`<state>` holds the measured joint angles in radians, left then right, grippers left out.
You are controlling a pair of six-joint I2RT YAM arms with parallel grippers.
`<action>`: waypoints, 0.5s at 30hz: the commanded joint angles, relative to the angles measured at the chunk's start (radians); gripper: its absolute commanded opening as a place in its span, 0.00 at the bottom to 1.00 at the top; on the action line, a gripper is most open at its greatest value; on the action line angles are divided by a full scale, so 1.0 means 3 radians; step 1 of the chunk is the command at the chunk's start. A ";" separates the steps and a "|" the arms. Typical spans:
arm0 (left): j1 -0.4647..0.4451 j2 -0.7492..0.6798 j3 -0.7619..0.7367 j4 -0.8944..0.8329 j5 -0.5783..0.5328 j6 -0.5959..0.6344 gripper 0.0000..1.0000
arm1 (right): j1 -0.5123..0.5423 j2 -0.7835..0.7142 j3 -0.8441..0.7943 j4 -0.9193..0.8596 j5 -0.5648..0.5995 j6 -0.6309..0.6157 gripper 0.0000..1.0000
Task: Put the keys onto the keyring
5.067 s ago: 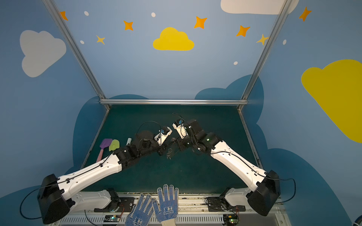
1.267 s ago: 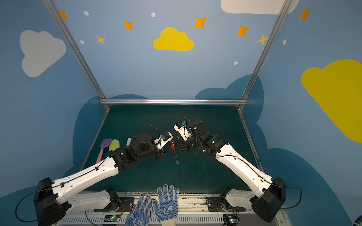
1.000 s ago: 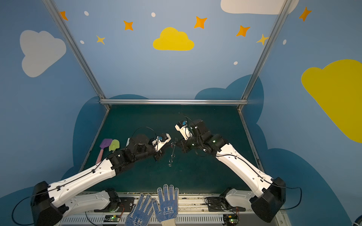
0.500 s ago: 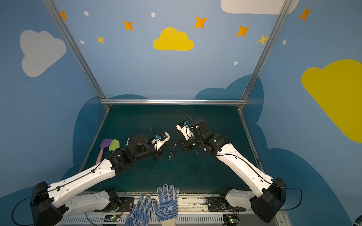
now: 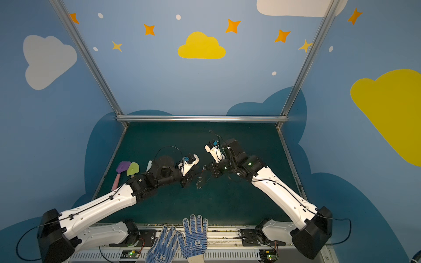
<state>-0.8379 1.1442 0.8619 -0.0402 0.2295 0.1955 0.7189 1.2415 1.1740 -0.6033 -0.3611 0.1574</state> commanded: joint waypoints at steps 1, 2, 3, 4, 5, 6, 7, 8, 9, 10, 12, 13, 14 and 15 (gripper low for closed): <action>0.0011 0.0070 0.0127 0.0082 0.0190 -0.0112 0.37 | 0.0040 -0.0082 0.0076 0.0107 -0.0062 0.0010 0.00; 0.0011 0.0084 0.0129 0.0092 0.0202 -0.0120 0.37 | 0.0051 -0.0084 0.0071 0.0126 -0.0067 0.0010 0.00; 0.0011 0.0111 0.0133 0.0106 0.0208 -0.0125 0.37 | 0.0056 -0.0088 0.0065 0.0140 -0.0079 0.0009 0.00; 0.0010 0.0131 0.0137 0.0122 0.0212 -0.0125 0.37 | 0.0063 -0.0093 0.0060 0.0148 -0.0098 0.0007 0.00; 0.0009 0.0147 0.0142 0.0133 0.0206 -0.0125 0.37 | 0.0070 -0.0089 0.0057 0.0162 -0.0113 0.0007 0.00; 0.0012 0.0168 0.0149 0.0151 0.0205 -0.0128 0.37 | 0.0079 -0.0090 0.0053 0.0172 -0.0116 0.0007 0.00; 0.0008 0.0186 0.0156 0.0160 0.0211 -0.0125 0.37 | 0.0088 -0.0091 0.0055 0.0184 -0.0120 0.0016 0.00; 0.0011 0.0203 0.0171 0.0160 0.0220 -0.0122 0.35 | 0.0091 -0.0093 0.0055 0.0181 -0.0126 0.0014 0.00; 0.0013 0.0218 0.0187 0.0160 0.0227 -0.0116 0.34 | 0.0096 -0.0096 0.0055 0.0186 -0.0126 0.0009 0.00; 0.0011 0.0224 0.0192 0.0160 0.0232 -0.0121 0.32 | 0.0099 -0.0099 0.0055 0.0188 -0.0121 0.0010 0.00; 0.0015 0.0236 0.0203 0.0155 0.0237 -0.0117 0.25 | 0.0103 -0.0112 0.0049 0.0197 -0.0116 0.0004 0.00; 0.0018 0.0232 0.0201 0.0150 0.0237 -0.0110 0.22 | 0.0103 -0.0117 0.0043 0.0200 -0.0104 0.0003 0.00; 0.0019 0.0231 0.0200 0.0145 0.0234 -0.0106 0.21 | 0.0100 -0.0125 0.0044 0.0199 -0.0102 0.0002 0.00; 0.0017 0.0230 0.0195 0.0144 0.0228 -0.0108 0.20 | 0.0103 -0.0128 0.0038 0.0205 -0.0103 -0.0002 0.00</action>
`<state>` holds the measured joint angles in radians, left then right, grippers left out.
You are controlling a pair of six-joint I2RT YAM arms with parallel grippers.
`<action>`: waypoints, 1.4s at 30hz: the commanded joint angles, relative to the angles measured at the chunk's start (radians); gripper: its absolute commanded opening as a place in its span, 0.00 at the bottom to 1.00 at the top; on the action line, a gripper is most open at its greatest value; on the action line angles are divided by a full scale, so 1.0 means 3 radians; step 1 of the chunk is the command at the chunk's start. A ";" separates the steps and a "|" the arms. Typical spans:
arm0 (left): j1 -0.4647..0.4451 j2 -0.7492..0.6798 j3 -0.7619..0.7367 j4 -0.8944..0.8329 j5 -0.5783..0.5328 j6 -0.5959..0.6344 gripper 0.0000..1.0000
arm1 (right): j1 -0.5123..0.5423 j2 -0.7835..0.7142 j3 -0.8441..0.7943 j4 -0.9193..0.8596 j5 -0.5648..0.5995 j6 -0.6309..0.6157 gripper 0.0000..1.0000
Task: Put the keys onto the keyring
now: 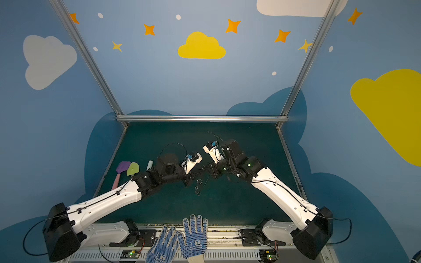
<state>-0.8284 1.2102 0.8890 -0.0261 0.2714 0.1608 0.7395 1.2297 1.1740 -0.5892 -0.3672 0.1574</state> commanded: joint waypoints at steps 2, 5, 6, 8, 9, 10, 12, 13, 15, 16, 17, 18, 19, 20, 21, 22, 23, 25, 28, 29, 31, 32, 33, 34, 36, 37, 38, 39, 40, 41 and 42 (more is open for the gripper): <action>-0.0017 0.0006 0.0105 0.0078 0.0087 0.0016 0.15 | 0.0035 -0.0101 0.0034 0.0161 -0.0080 -0.0001 0.00; -0.0010 -0.0022 0.0101 0.0052 0.0059 0.0021 0.12 | 0.0033 -0.0120 0.0026 0.0147 -0.0068 -0.0012 0.00; -0.0006 -0.0039 0.0095 0.0037 0.0048 0.0031 0.10 | 0.0035 -0.0123 0.0017 0.0140 -0.0062 -0.0018 0.00; 0.0009 -0.0074 0.0087 0.0006 0.0026 0.0049 0.07 | 0.0030 -0.0136 0.0007 0.0128 -0.0040 -0.0023 0.00; 0.0017 -0.0097 0.0080 -0.0005 0.0015 0.0057 0.05 | 0.0026 -0.0144 0.0004 0.0117 -0.0032 -0.0027 0.00; 0.0029 -0.0116 0.0070 -0.0012 0.0010 0.0062 0.04 | 0.0029 -0.0149 -0.0006 0.0112 -0.0022 -0.0028 0.00; 0.0052 -0.0158 0.0050 -0.0030 0.0005 0.0066 0.04 | 0.0022 -0.0165 -0.0026 0.0100 0.0001 -0.0036 0.00; 0.0069 -0.0180 0.0043 -0.0031 0.0010 0.0067 0.04 | 0.0021 -0.0165 -0.0030 0.0086 0.0015 -0.0040 0.00; 0.0088 -0.0235 0.0013 -0.0031 0.0020 0.0062 0.04 | 0.0011 -0.0163 -0.0052 0.0075 0.0027 -0.0037 0.00; 0.0095 -0.0256 0.0005 -0.0034 0.0021 0.0062 0.04 | 0.0015 -0.0161 -0.0066 0.0068 0.0036 -0.0029 0.00; 0.0102 -0.0277 -0.0005 -0.0038 0.0012 0.0062 0.04 | 0.0006 -0.0153 -0.0078 0.0066 0.0055 -0.0023 0.00; 0.0111 -0.0297 -0.0011 -0.0045 0.0010 0.0060 0.04 | 0.0001 -0.0144 -0.0088 0.0060 0.0067 -0.0018 0.00; 0.0118 -0.0311 -0.0014 -0.0041 0.0003 0.0057 0.04 | 0.0001 -0.0131 -0.0090 0.0052 0.0082 -0.0016 0.00; 0.0128 -0.0326 -0.0025 -0.0041 -0.0003 0.0047 0.05 | -0.0009 -0.0120 -0.0094 0.0048 0.0097 -0.0008 0.00; 0.0132 -0.0351 -0.0030 -0.0036 -0.0002 0.0039 0.08 | -0.0014 -0.0120 -0.0094 0.0050 0.0094 -0.0008 0.00; 0.0135 -0.0365 -0.0034 -0.0036 -0.0001 0.0033 0.08 | -0.0016 -0.0115 -0.0096 0.0049 0.0094 -0.0003 0.00; 0.0141 -0.0379 -0.0043 -0.0040 0.0008 0.0037 0.09 | -0.0017 -0.0106 -0.0094 0.0051 0.0094 -0.0003 0.00; 0.0143 -0.0406 -0.0059 -0.0031 0.0011 0.0032 0.10 | -0.0020 -0.0102 -0.0094 0.0053 0.0085 0.0002 0.00; 0.0156 -0.0436 -0.0079 -0.0026 0.0049 0.0047 0.04 | -0.0023 -0.0099 -0.0081 0.0063 0.0064 0.0008 0.00; 0.0153 -0.0436 -0.0083 -0.0025 0.0054 0.0042 0.04 | -0.0022 -0.0101 -0.0076 0.0067 0.0061 0.0010 0.00; 0.0152 -0.0434 -0.0089 -0.0020 0.0051 0.0037 0.04 | -0.0022 -0.0103 -0.0064 0.0068 0.0043 0.0010 0.00; 0.0157 -0.0430 -0.0085 -0.0018 0.0051 0.0032 0.04 | -0.0022 -0.0104 -0.0063 0.0070 0.0038 0.0008 0.00; 0.0155 -0.0424 -0.0082 -0.0015 0.0055 0.0019 0.05 | -0.0026 -0.0112 -0.0055 0.0065 0.0028 0.0009 0.00; 0.0159 -0.0408 -0.0080 -0.0016 0.0056 0.0007 0.07 | -0.0024 -0.0112 -0.0053 0.0063 0.0022 0.0002 0.00; 0.0157 -0.0380 -0.0074 -0.0006 0.0068 -0.0038 0.22 | -0.0026 -0.0122 -0.0039 0.0059 0.0017 -0.0001 0.00; 0.0158 -0.0367 -0.0067 -0.0005 0.0092 -0.0052 0.23 | -0.0022 -0.0128 -0.0035 0.0061 0.0017 -0.0008 0.00; 0.0158 -0.0346 -0.0062 0.0000 0.0124 -0.0066 0.25 | -0.0022 -0.0130 -0.0032 0.0061 0.0017 -0.0003 0.00; 0.0156 -0.0325 -0.0051 0.0000 0.0154 -0.0089 0.25 | -0.0025 -0.0137 -0.0032 0.0065 0.0017 -0.0003 0.00; 0.0155 -0.0312 -0.0041 0.0000 0.0175 -0.0105 0.24 | -0.0023 -0.0138 -0.0034 0.0075 0.0017 0.0001 0.00; 0.0154 -0.0293 -0.0029 -0.0005 0.0207 -0.0116 0.24 | -0.0023 -0.0145 -0.0033 0.0080 0.0017 0.0004 0.00; 0.0158 -0.0284 -0.0023 -0.0010 0.0232 -0.0131 0.24 | -0.0026 -0.0145 -0.0027 0.0083 0.0017 0.0009 0.00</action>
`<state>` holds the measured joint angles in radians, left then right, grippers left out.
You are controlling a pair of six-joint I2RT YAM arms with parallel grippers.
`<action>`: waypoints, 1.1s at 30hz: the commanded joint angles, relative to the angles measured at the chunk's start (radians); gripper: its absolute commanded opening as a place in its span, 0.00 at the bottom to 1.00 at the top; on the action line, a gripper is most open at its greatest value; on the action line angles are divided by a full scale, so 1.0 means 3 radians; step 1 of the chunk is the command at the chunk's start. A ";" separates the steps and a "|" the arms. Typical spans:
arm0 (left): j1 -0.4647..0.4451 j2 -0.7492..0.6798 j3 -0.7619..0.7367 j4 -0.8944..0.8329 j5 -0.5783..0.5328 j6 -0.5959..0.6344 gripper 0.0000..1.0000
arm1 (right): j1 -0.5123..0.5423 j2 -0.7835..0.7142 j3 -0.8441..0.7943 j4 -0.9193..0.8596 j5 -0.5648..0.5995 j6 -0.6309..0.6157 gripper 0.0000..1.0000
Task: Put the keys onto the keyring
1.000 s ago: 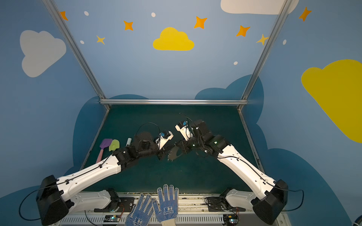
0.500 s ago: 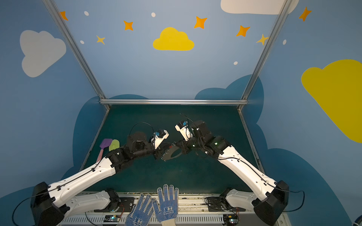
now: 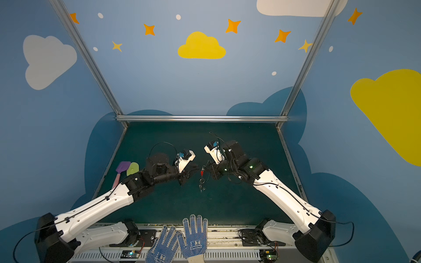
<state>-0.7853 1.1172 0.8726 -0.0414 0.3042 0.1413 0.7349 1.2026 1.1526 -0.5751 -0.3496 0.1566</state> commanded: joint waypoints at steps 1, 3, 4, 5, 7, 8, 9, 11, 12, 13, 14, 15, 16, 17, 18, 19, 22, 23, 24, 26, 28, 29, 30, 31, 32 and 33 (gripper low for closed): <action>0.0011 0.0041 0.0037 0.0043 0.0145 -0.0077 0.25 | -0.0007 -0.0054 0.0044 0.0039 -0.0041 0.0006 0.00; 0.0012 0.0064 0.0042 0.0046 0.0176 -0.0116 0.26 | -0.0009 -0.0060 0.0044 0.0050 -0.0049 0.0011 0.00; 0.0010 0.0079 0.0043 0.0051 0.0197 -0.0119 0.25 | -0.0007 -0.0060 0.0044 0.0056 -0.0060 0.0010 0.00; 0.0010 0.0097 0.0043 0.0046 0.0203 -0.0130 0.25 | -0.0004 -0.0058 0.0044 0.0066 -0.0086 0.0016 0.00; 0.0010 0.0120 0.0049 0.0055 0.0207 -0.0139 0.24 | -0.0004 -0.0065 0.0035 0.0095 -0.0124 0.0025 0.00; 0.0011 0.0128 0.0050 0.0066 0.0197 -0.0143 0.23 | -0.0002 -0.0069 0.0029 0.0110 -0.0153 0.0026 0.00; 0.0010 0.0137 0.0047 0.0071 0.0192 -0.0144 0.23 | -0.0004 -0.0072 0.0024 0.0124 -0.0172 0.0026 0.00; 0.0012 0.0157 0.0051 0.0101 0.0177 -0.0149 0.23 | 0.0000 -0.0087 0.0018 0.0139 -0.0201 0.0031 0.00; 0.0007 0.0170 0.0052 0.0107 0.0173 -0.0148 0.23 | 0.0001 -0.0091 0.0013 0.0145 -0.0217 0.0030 0.00; 0.0010 0.0179 0.0060 0.0112 0.0160 -0.0144 0.23 | 0.0000 -0.0108 0.0008 0.0156 -0.0249 0.0025 0.00; 0.0010 0.0182 0.0059 0.0112 0.0147 -0.0144 0.23 | 0.0000 -0.0121 0.0003 0.0169 -0.0278 0.0030 0.00; 0.0016 0.0191 0.0065 0.0117 0.0130 -0.0145 0.24 | 0.0001 -0.0135 -0.0001 0.0178 -0.0307 0.0025 0.00; 0.0004 0.0207 0.0064 0.0118 0.0113 -0.0139 0.24 | 0.0001 -0.0147 -0.0002 0.0185 -0.0326 0.0032 0.00; 0.0010 0.0203 0.0067 0.0122 0.0101 -0.0134 0.24 | 0.0000 -0.0156 -0.0002 0.0191 -0.0336 0.0033 0.00; 0.0010 0.0207 0.0063 0.0132 0.0101 -0.0135 0.25 | 0.0001 -0.0162 0.0003 0.0194 -0.0355 0.0033 0.00; 0.0010 0.0211 0.0065 0.0138 0.0101 -0.0142 0.26 | 0.0002 -0.0161 0.0003 0.0197 -0.0372 0.0030 0.00; 0.0009 0.0225 0.0067 0.0168 0.0147 -0.0144 0.26 | 0.0002 -0.0150 0.0013 0.0203 -0.0420 0.0033 0.00; 0.0010 0.0214 0.0067 0.0177 0.0165 -0.0139 0.25 | 0.0003 -0.0149 0.0008 0.0221 -0.0451 0.0035 0.00; 0.0013 0.0221 0.0067 0.0191 0.0198 -0.0135 0.24 | 0.0000 -0.0148 0.0003 0.0239 -0.0482 0.0039 0.00; 0.0010 0.0221 0.0072 0.0204 0.0248 -0.0116 0.17 | 0.0000 -0.0149 -0.0007 0.0259 -0.0484 0.0047 0.00; 0.0005 0.0205 0.0071 0.0199 0.0275 -0.0097 0.09 | 0.0003 -0.0147 -0.0002 0.0241 -0.0454 0.0033 0.00; 0.0009 0.0198 0.0070 0.0195 0.0289 -0.0079 0.07 | -0.0001 -0.0148 0.0001 0.0236 -0.0432 0.0033 0.00; 0.0010 0.0193 0.0068 0.0185 0.0285 -0.0077 0.04 | -0.0005 -0.0145 -0.0002 0.0238 -0.0425 0.0027 0.00; 0.0010 0.0185 0.0067 0.0172 0.0273 -0.0072 0.04 | -0.0007 -0.0138 -0.0002 0.0232 -0.0411 0.0026 0.00; 0.0009 0.0174 0.0070 0.0152 0.0260 -0.0071 0.04 | -0.0010 -0.0142 0.0001 0.0224 -0.0393 0.0022 0.00; 0.0007 0.0164 0.0067 0.0140 0.0257 -0.0067 0.04 | -0.0018 -0.0143 0.0002 0.0218 -0.0380 0.0014 0.00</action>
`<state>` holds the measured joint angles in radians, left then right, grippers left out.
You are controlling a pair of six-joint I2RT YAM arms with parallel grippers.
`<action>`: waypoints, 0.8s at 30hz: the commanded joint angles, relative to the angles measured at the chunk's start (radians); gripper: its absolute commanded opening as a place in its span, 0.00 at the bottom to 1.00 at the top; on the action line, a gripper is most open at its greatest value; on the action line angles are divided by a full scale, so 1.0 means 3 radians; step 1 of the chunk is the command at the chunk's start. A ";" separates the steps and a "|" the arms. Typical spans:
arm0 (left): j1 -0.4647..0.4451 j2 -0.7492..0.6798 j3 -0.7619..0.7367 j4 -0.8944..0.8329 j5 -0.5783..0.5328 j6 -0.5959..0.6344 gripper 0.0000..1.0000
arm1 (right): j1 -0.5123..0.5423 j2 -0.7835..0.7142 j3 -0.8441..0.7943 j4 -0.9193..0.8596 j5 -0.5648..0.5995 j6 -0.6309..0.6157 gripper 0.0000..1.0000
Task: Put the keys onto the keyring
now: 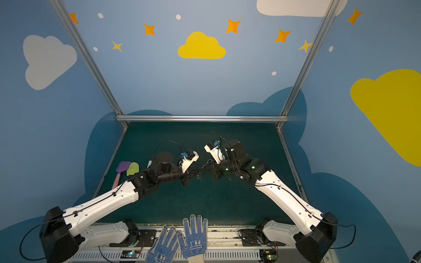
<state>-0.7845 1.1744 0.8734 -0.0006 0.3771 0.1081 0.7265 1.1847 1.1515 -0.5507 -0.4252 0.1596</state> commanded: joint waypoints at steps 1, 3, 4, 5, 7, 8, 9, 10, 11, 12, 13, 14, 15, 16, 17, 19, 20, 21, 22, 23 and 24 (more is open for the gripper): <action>0.0007 -0.0056 0.0050 -0.0001 0.0007 0.0052 0.04 | 0.0003 -0.0079 0.0007 0.0129 -0.0127 0.0000 0.00; 0.0010 -0.0104 0.0018 -0.0012 -0.0031 0.0051 0.04 | -0.0020 -0.0080 -0.0003 0.0118 -0.0123 -0.0018 0.00; 0.0012 -0.0135 -0.0002 -0.0021 -0.0062 0.0054 0.04 | -0.0029 -0.0085 -0.0006 0.0107 -0.0113 -0.0025 0.00; 0.0010 -0.0166 -0.0014 -0.0036 -0.0084 0.0069 0.04 | -0.0041 -0.0083 -0.0012 0.0097 -0.0104 -0.0033 0.00; 0.0017 -0.0222 -0.0037 -0.0069 -0.0109 0.0088 0.04 | -0.0069 -0.0075 -0.0033 0.0088 -0.0076 -0.0022 0.00; 0.0023 -0.0251 -0.0049 -0.0070 -0.0117 0.0089 0.04 | -0.0083 -0.0065 -0.0046 0.0076 -0.0071 -0.0020 0.00; 0.0028 -0.0275 -0.0062 -0.0070 -0.0117 0.0089 0.04 | -0.0097 -0.0051 -0.0058 0.0074 -0.0071 -0.0012 0.00; 0.0033 -0.0289 -0.0072 -0.0067 -0.0126 0.0093 0.04 | -0.0107 -0.0036 -0.0073 0.0076 -0.0068 -0.0001 0.00; 0.0036 -0.0307 -0.0077 -0.0073 -0.0129 0.0085 0.04 | -0.0112 -0.0019 -0.0083 0.0063 -0.0061 0.0013 0.00; 0.0038 -0.0316 -0.0075 -0.0075 -0.0119 0.0083 0.04 | -0.0116 -0.0005 -0.0090 0.0062 -0.0065 0.0026 0.00; 0.0040 -0.0321 -0.0088 -0.0070 -0.0104 0.0084 0.04 | -0.0121 -0.0002 -0.0102 0.0075 -0.0086 0.0042 0.00; 0.0042 -0.0330 -0.0094 -0.0061 -0.0101 0.0086 0.04 | -0.0121 -0.0006 -0.0119 0.0112 -0.0105 0.0054 0.00; 0.0037 -0.0328 -0.0098 -0.0051 -0.0105 0.0077 0.04 | -0.0122 -0.0017 -0.0130 0.0134 -0.0111 0.0072 0.00; 0.0042 -0.0331 -0.0102 -0.0049 -0.0103 0.0077 0.04 | -0.0122 -0.0026 -0.0131 0.0145 -0.0119 0.0078 0.00; 0.0042 -0.0330 -0.0099 -0.0049 -0.0105 0.0084 0.04 | -0.0121 -0.0038 -0.0126 0.0155 -0.0133 0.0085 0.00; 0.0038 -0.0322 -0.0092 -0.0052 -0.0111 0.0079 0.04 | -0.0121 -0.0059 -0.0108 0.0163 -0.0169 0.0096 0.00; 0.0044 -0.0311 -0.0091 -0.0054 -0.0112 0.0079 0.04 | -0.0121 -0.0068 -0.0097 0.0162 -0.0180 0.0093 0.00; 0.0044 -0.0293 -0.0080 -0.0059 -0.0116 0.0073 0.04 | -0.0121 -0.0071 -0.0079 0.0147 -0.0188 0.0093 0.00; 0.0045 -0.0289 -0.0076 -0.0062 -0.0116 0.0069 0.04 | -0.0121 -0.0073 -0.0066 0.0134 -0.0196 0.0091 0.00; 0.0044 -0.0280 -0.0077 -0.0059 -0.0111 0.0064 0.05 | -0.0121 -0.0077 -0.0063 0.0128 -0.0202 0.0091 0.00; 0.0041 -0.0272 -0.0080 -0.0056 -0.0107 0.0064 0.08 | -0.0123 -0.0079 -0.0055 0.0127 -0.0211 0.0101 0.00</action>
<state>-0.7765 1.0958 0.8520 -0.0261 0.3504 0.1192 0.6941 1.1847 1.1202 -0.5251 -0.4660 0.1806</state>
